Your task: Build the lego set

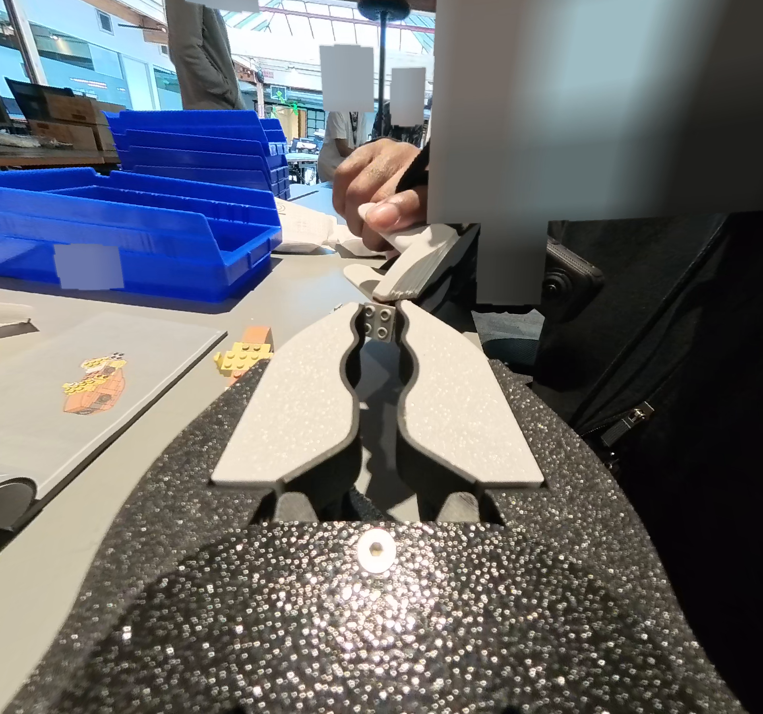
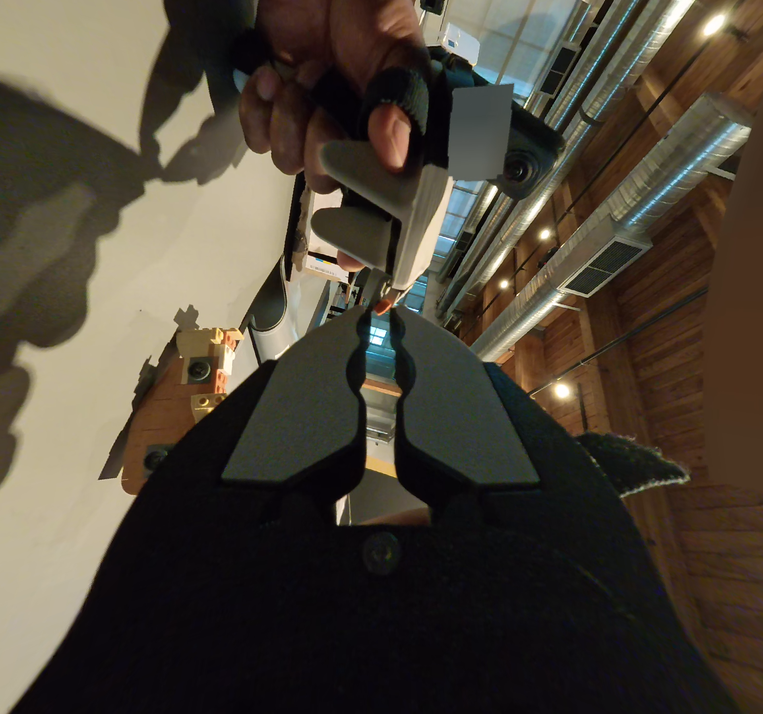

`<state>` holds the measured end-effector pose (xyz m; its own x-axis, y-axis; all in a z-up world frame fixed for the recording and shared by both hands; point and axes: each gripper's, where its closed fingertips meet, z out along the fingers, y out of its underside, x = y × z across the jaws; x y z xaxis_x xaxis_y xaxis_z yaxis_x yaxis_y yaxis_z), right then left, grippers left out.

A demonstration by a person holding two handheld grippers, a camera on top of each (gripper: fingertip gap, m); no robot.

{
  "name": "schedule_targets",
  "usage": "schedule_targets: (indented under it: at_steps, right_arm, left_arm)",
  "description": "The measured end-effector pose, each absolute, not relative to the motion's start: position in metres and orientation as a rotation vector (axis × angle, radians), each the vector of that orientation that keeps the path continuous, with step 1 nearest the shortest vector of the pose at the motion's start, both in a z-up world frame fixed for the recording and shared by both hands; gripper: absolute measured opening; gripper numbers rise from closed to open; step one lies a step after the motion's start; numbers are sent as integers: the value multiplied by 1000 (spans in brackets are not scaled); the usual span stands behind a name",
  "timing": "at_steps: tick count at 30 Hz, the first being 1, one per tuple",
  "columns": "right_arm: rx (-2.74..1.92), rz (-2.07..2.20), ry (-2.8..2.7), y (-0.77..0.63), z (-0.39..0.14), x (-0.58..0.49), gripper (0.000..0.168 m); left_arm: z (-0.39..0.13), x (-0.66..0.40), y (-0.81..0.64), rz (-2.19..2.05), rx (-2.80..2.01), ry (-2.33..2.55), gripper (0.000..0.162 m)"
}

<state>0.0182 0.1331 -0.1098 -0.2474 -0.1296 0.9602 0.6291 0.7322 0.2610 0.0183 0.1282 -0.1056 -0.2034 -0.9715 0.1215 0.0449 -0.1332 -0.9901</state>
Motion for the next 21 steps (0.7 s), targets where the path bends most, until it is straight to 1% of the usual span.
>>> schedule_targets:
  at_steps: [16, 21]
  right_arm:
    - [-441, -760, -1635, 138, -103, 22, 12]
    - [-567, -633, -1488, 141, -91, 25, 15]
  left_arm:
    - [-99, 14, 133, -1539, -1148, 1177, 12]
    - [-89, 8, 138, -1615, -1124, 1089, 13]
